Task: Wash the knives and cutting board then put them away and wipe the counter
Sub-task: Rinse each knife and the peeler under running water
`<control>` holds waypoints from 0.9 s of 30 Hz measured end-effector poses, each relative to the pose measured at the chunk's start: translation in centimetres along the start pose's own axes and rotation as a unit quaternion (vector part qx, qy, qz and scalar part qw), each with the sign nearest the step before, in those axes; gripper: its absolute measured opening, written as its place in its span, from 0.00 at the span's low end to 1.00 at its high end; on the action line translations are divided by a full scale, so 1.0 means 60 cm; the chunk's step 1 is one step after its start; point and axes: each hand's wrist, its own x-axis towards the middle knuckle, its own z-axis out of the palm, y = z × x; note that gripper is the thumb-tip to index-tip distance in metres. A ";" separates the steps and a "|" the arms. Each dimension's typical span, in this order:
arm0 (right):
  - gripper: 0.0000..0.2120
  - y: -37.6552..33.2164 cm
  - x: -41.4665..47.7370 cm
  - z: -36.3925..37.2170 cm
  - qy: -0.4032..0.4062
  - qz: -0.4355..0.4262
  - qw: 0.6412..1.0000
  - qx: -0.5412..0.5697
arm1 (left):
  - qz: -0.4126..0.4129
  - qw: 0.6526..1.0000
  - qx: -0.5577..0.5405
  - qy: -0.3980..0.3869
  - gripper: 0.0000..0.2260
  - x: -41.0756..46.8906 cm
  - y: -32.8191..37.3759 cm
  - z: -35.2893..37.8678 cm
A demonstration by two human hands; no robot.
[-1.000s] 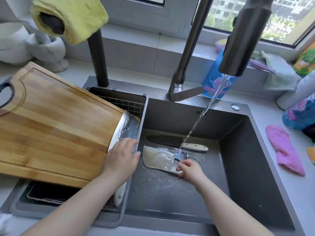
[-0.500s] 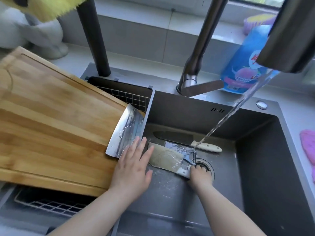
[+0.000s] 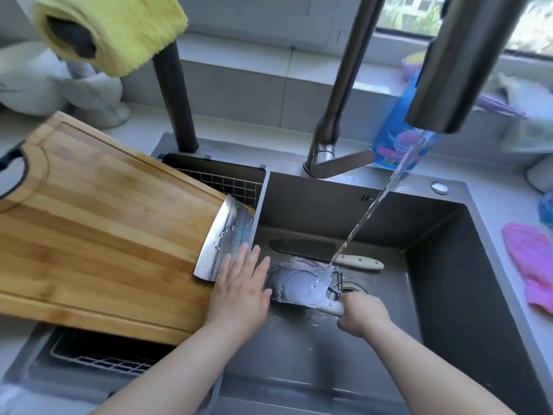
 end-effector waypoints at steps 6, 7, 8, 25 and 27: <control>0.15 0.018 -0.091 -0.023 0.067 0.015 0.996 0.049 | 0.066 0.993 0.086 -0.051 0.26 -0.019 0.024 -0.012; 0.15 0.020 -0.104 -0.027 0.085 0.016 0.994 0.061 | 0.087 0.993 0.053 -0.064 0.27 -0.026 0.037 -0.014; 0.15 0.022 -0.116 -0.033 0.103 0.016 0.992 0.071 | 0.113 0.990 0.018 -0.078 0.28 -0.034 0.054 -0.016; 0.16 0.028 -0.196 -0.041 0.216 0.020 0.970 0.110 | 0.236 0.970 -0.017 -0.047 0.34 -0.029 0.146 -0.023; 0.14 0.037 -0.198 -0.045 0.221 0.028 0.969 0.107 | 0.238 0.970 0.011 -0.035 0.34 -0.015 0.139 -0.027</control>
